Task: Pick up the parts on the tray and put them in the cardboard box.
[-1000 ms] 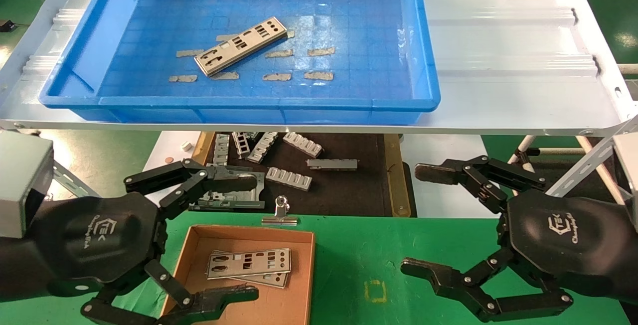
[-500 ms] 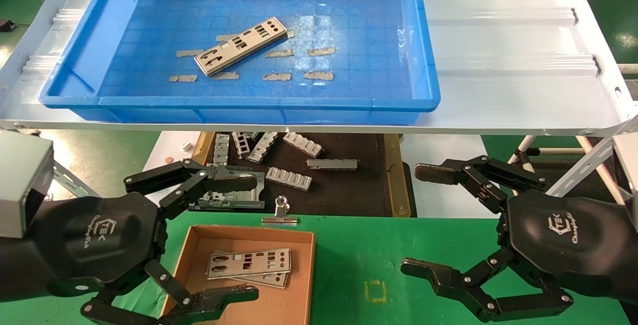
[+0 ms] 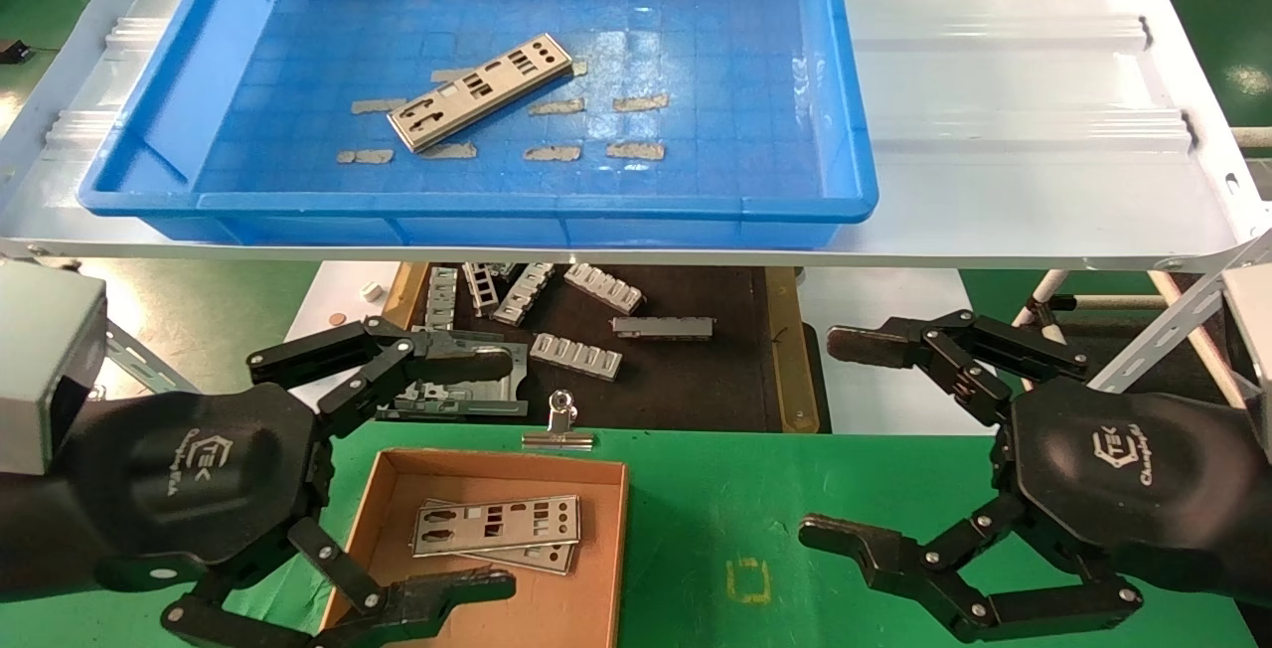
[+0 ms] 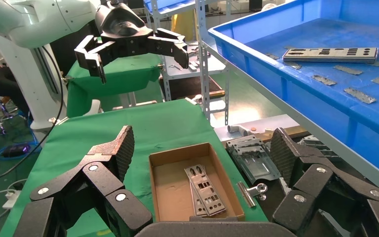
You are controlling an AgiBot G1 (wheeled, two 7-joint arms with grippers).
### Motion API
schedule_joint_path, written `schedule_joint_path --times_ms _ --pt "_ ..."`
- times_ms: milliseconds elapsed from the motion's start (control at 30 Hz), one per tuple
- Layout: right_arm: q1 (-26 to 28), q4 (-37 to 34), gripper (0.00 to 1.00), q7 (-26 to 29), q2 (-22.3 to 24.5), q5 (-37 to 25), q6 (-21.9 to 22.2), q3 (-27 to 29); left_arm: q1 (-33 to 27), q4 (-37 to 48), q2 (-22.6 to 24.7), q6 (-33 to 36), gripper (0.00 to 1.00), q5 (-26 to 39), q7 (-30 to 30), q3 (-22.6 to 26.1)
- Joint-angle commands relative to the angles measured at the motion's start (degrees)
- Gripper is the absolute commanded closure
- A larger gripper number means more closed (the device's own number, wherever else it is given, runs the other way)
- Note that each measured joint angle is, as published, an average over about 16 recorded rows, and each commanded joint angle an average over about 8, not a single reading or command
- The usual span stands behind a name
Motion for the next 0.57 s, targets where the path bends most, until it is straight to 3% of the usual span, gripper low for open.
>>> schedule_joint_path --times_ms 33,567 --pt "0.00 0.00 0.00 0.00 0.00 0.00 0.00 0.00 0.00 0.00 0.00 0.00 0.00 0.00 0.00 0.00" --pt "0.00 0.00 0.00 0.00 0.00 0.00 0.00 0.00 0.00 0.00 0.00 0.00 0.00 0.00 0.00 0.00"
